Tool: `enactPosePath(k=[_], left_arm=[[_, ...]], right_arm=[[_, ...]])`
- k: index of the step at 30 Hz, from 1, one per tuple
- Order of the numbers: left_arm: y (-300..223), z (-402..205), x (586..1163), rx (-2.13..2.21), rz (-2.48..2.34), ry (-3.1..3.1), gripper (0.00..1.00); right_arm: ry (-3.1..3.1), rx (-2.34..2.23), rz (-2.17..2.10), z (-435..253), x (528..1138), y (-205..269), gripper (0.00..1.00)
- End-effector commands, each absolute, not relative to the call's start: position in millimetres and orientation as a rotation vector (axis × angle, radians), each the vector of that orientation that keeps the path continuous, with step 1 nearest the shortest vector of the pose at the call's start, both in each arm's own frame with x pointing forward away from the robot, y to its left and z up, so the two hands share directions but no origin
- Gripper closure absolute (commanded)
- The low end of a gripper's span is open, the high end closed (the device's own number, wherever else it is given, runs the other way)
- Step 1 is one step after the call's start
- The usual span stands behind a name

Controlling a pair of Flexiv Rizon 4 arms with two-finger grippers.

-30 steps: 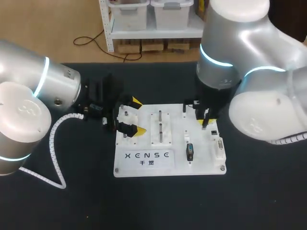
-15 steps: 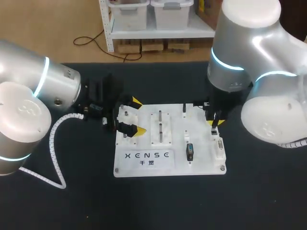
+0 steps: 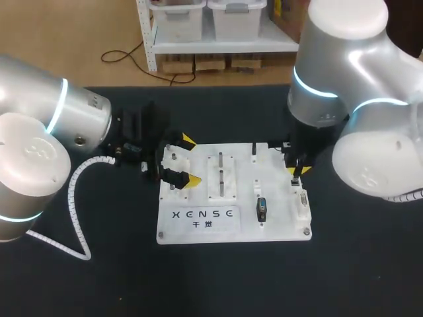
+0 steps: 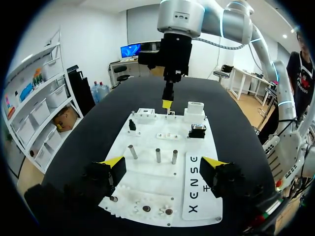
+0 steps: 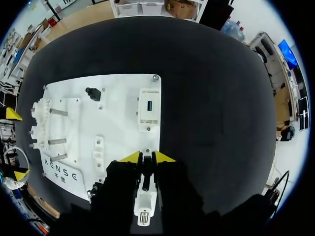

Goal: Insert the Ethernet cable into its matching sockets.

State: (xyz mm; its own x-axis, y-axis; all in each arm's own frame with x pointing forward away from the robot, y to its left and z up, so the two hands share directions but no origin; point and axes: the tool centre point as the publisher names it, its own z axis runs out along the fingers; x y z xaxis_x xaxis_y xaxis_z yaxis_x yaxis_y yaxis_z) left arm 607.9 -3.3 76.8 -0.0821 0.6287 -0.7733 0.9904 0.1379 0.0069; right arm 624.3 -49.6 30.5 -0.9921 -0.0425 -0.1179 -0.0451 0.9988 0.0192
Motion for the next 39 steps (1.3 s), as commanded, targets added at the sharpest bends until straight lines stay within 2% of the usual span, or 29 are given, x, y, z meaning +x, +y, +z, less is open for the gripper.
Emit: enactPosePath(k=[1,39], left_arm=[[-3.3,76.5,608.5,1.560,-0.731,1.786,0.00],[-3.3,76.5,608.5,1.560,-0.731,1.786,0.00]], right_arm=[[3.032,-0.069,0.039,28.1,624.4,-49.8,1.00],[3.052,-0.118,0.050,19.3,617.2,-50.1,1.00]])
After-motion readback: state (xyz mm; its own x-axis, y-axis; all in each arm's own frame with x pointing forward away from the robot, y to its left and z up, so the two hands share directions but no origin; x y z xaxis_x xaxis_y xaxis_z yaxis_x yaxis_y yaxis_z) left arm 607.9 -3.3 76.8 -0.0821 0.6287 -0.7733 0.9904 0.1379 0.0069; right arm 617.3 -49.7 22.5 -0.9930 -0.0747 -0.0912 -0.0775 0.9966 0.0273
